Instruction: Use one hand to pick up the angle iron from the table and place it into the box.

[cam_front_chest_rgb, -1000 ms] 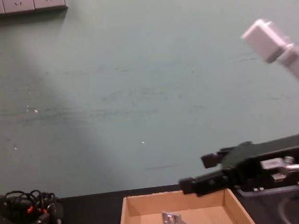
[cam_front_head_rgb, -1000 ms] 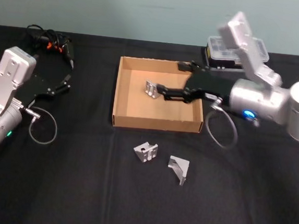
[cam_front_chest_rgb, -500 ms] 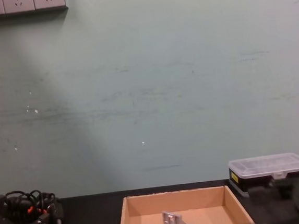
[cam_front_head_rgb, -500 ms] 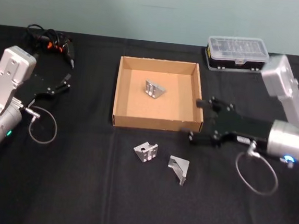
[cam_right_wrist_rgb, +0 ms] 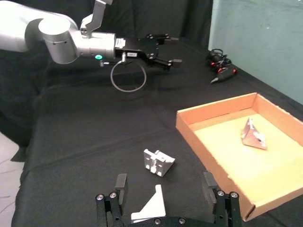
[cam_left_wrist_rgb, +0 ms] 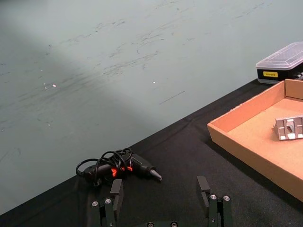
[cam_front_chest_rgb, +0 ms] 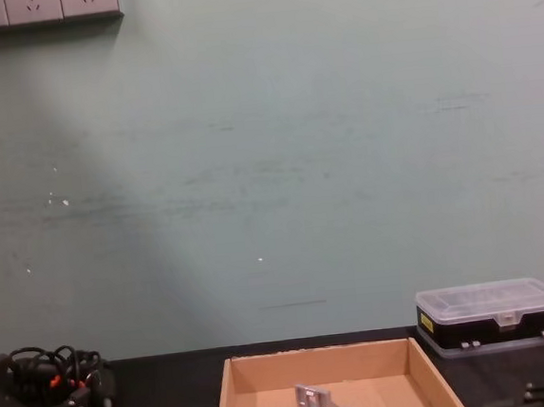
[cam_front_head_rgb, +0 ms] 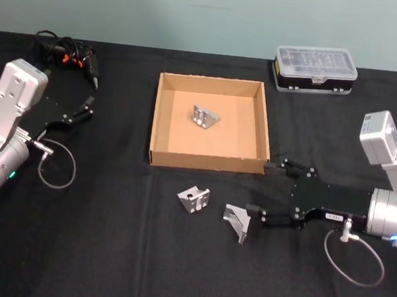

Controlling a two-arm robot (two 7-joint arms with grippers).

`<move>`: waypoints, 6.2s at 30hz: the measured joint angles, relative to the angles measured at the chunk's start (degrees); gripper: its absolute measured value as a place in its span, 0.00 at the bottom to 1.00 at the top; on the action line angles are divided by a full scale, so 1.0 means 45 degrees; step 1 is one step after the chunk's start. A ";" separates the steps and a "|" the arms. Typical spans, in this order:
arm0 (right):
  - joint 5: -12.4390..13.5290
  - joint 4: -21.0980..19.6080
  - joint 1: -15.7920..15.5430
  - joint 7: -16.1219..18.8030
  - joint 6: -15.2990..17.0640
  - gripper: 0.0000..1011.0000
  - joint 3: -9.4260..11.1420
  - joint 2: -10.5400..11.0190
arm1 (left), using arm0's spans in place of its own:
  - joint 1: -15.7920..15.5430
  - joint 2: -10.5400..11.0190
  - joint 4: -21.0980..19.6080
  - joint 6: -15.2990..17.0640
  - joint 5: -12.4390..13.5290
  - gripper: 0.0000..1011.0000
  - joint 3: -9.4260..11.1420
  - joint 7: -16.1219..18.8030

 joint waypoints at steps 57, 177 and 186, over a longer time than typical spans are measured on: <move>-0.1664 0.1843 0.0766 0.0304 -0.0162 0.88 -0.1585 -0.1027 | 0.0000 0.0000 0.0000 0.0000 0.0000 1.00 0.0001 0.0000; -0.1456 0.3936 0.4008 -0.2401 0.2141 0.52 -0.0410 -0.3791 | 0.0000 0.0000 0.0000 0.0000 0.0000 1.00 0.0001 0.0000; -0.1712 0.5110 0.4818 -0.1838 0.2441 0.52 -0.0857 -0.4254 | 0.0000 0.0000 0.0000 0.0000 0.0000 1.00 0.0000 0.0000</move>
